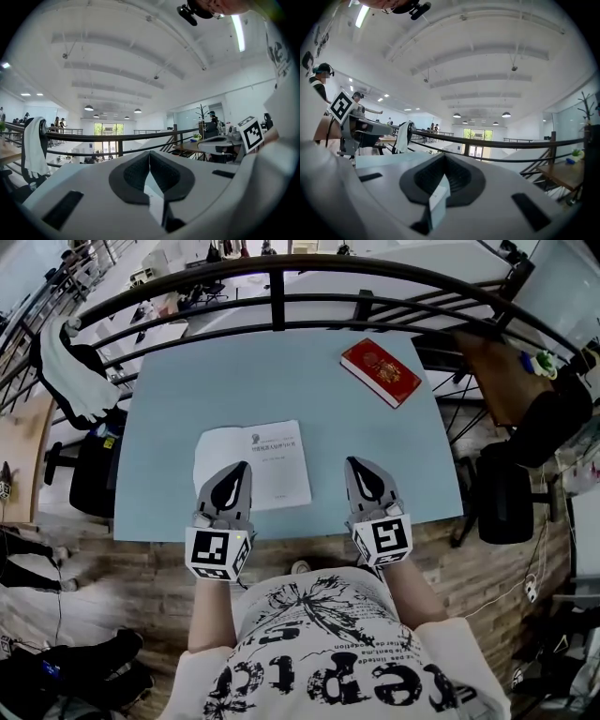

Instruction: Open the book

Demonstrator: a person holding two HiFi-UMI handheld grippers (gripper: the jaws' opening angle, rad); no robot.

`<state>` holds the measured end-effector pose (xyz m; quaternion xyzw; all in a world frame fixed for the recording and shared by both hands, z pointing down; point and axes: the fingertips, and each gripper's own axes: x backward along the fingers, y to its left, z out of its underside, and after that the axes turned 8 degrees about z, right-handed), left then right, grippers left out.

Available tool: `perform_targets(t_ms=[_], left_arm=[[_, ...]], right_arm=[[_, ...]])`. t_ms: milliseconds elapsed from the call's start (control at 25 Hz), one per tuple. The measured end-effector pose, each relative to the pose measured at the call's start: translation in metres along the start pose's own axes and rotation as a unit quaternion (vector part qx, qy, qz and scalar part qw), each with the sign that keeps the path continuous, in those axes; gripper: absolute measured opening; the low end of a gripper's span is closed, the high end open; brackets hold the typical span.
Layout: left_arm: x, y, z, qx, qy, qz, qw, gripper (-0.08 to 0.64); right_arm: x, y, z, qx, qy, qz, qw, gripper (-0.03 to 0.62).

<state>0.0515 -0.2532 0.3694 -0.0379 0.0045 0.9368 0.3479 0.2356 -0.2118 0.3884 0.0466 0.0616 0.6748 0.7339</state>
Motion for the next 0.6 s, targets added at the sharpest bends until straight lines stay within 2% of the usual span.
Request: perform_targets(t_ms=[600], left_arm=[[-0.0099,-0.0047,-0.0067,0.0,-0.004,-0.004,1.0,0.02]], right_arm=[[0.0018,-0.0097,0.0025,-0.006,-0.009,0.0,1.0,0.009]])
